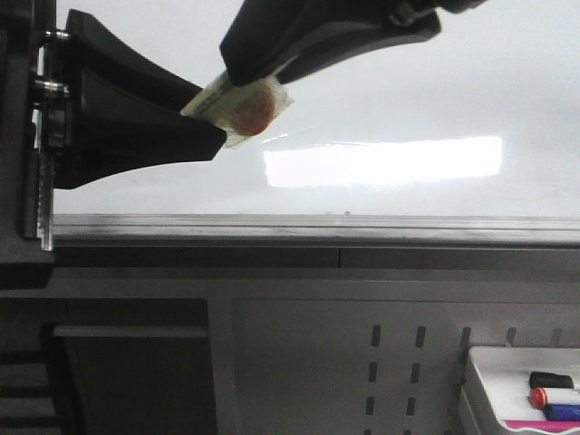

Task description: Write number 4 on whiteboard

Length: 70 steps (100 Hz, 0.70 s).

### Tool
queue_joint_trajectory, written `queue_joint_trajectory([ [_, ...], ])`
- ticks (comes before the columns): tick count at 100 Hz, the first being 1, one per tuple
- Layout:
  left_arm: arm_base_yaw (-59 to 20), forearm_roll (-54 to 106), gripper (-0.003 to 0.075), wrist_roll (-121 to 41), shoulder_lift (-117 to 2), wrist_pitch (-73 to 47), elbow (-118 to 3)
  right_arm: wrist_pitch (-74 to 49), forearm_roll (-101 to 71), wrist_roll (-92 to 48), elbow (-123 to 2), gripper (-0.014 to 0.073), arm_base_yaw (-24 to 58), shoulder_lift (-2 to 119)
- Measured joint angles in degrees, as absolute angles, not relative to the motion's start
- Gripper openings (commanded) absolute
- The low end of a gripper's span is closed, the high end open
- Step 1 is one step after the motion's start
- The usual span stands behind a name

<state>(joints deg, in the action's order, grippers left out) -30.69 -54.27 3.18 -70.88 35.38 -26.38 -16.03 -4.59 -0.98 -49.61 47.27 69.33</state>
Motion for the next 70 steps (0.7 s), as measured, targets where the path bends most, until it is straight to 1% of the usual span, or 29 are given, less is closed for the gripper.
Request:
queue_joint_trajectory([
  [6, -30.7, -54.3, 0.0153, 3.0, -70.9, 35.1, -26.4, -16.0, -5.0, -1.0, -49.7, -0.0066, 47.4, 69.5],
  [11, -30.7, -54.1, 0.0250, 3.0, -70.9, 35.1, -26.4, -16.0, -5.0, -1.0, -49.7, -0.0066, 47.4, 69.5],
  [16, -30.7, -54.0, 0.0313, 3.2, -70.8, 35.6, -26.4, -16.4, -4.2, -1.1, -49.7, -0.0066, 47.2, 69.6],
  [21, -30.7, -53.8, 0.0343, 3.2, -70.7, 35.9, -26.4, -16.5, -3.2, -1.1, -49.7, -0.0066, 47.0, 69.8],
  [40, -30.7, -49.3, 0.0346, 3.4, -68.1, 34.1, -26.3, -16.5, -2.9, -0.8, -49.7, -0.0066, 46.6, 69.7],
  [55, -30.6, -40.2, 0.0346, 3.6, -61.9, 26.6, -25.3, -17.0, -2.9, -0.7, -50.6, -0.0066, 44.0, 69.9],
  [70, -30.6, -31.8, 0.0346, 3.8, -54.9, 19.5, -24.3, -17.1, -2.5, -0.7, -55.8, -0.0066, 40.6, 71.6],
])
